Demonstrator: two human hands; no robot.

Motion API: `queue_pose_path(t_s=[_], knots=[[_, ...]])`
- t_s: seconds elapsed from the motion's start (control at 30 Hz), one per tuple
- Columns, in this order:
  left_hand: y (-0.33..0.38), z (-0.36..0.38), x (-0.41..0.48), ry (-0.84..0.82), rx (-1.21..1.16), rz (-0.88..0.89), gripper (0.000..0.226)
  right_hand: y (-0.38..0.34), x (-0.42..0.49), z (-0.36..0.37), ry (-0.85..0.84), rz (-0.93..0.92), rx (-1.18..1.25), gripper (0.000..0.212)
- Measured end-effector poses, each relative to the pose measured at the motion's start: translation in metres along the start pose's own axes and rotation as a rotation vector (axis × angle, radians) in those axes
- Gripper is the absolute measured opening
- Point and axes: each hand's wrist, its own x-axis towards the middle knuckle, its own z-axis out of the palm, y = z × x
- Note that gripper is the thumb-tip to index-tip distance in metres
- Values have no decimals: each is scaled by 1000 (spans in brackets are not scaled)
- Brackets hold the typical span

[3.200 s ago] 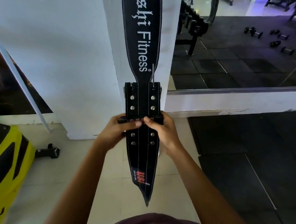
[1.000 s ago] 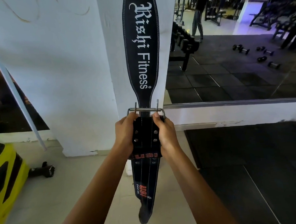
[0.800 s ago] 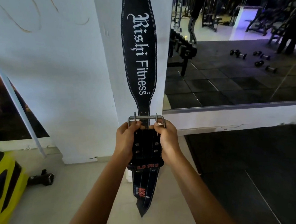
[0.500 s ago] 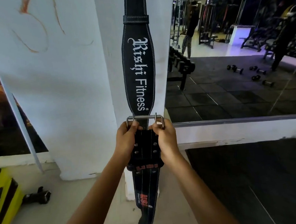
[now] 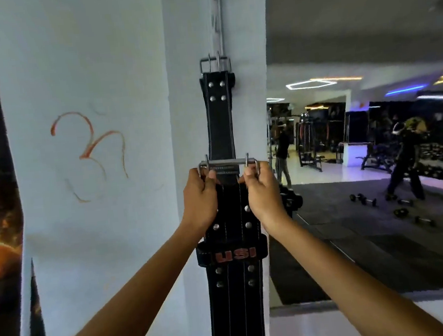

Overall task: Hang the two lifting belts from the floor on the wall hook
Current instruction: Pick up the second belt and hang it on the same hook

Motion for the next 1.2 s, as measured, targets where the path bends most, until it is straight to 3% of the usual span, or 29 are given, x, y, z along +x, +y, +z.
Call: queue_pose_path(t_s=[0.27, 0.63, 1.0, 1.2], knots=[[86, 10, 152, 27, 113, 249, 27, -88, 145, 5, 105, -240, -55, 23], [154, 32, 312, 223, 210, 416, 42, -173, 287, 41, 164, -192, -1, 27], [125, 40, 357, 349, 274, 422, 31, -156, 328, 60, 149, -282, -28, 16], [118, 37, 333, 372, 505, 304, 36, -148, 319, 58, 148, -255, -79, 9]])
